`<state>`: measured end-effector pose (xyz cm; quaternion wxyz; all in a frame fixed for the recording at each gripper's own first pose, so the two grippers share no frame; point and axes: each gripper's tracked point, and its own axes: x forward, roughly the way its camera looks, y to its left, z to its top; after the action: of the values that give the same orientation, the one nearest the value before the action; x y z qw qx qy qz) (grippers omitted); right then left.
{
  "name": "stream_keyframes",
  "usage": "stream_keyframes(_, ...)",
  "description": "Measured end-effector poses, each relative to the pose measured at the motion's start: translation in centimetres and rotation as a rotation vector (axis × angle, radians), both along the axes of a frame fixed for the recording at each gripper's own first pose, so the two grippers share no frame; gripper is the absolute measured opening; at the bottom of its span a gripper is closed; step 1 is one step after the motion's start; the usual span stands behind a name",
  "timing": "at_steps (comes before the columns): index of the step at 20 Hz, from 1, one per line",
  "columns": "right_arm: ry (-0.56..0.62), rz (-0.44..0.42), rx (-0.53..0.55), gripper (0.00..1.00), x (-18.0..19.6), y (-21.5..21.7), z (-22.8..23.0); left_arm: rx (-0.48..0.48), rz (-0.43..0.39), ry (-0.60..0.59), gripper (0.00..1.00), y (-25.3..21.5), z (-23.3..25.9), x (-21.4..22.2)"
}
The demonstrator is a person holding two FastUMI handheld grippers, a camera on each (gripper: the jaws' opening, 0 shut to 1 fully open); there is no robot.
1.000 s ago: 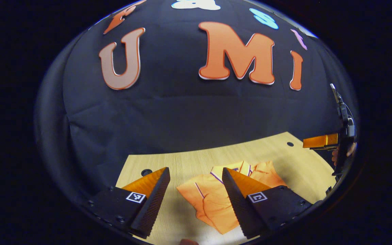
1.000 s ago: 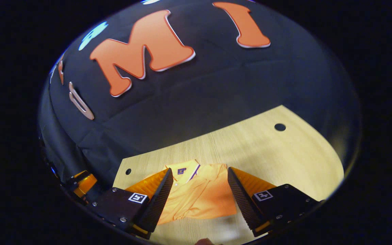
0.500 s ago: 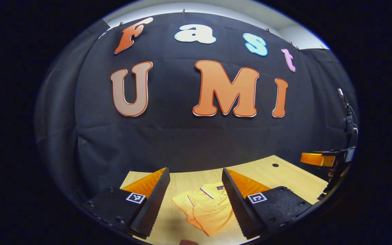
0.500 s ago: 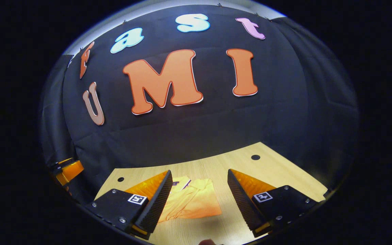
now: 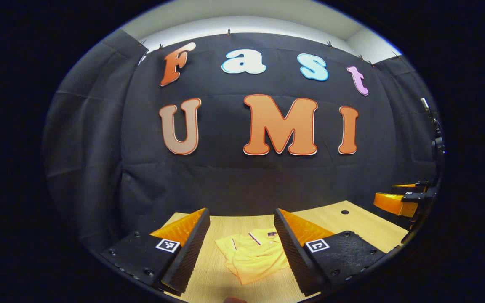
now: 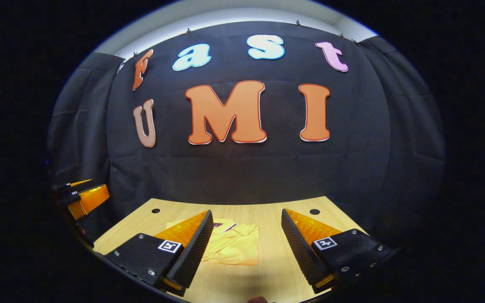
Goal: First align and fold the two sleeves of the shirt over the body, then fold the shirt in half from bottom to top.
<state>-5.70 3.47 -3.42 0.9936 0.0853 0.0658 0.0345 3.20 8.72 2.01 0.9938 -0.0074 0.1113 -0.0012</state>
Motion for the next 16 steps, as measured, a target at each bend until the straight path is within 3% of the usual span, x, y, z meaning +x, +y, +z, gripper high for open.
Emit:
stream_keyframes(9,-0.085,0.086,-0.025,0.98,-2.5,0.2,0.0,0.045,0.045,-0.040,0.92,-3.4,-0.3,-4.5)
stream_keyframes(16,-0.094,0.061,-0.029,0.98,-1.8,0.5,-0.1,0.036,0.020,-0.060,0.93,-2.9,-0.2,-3.6)
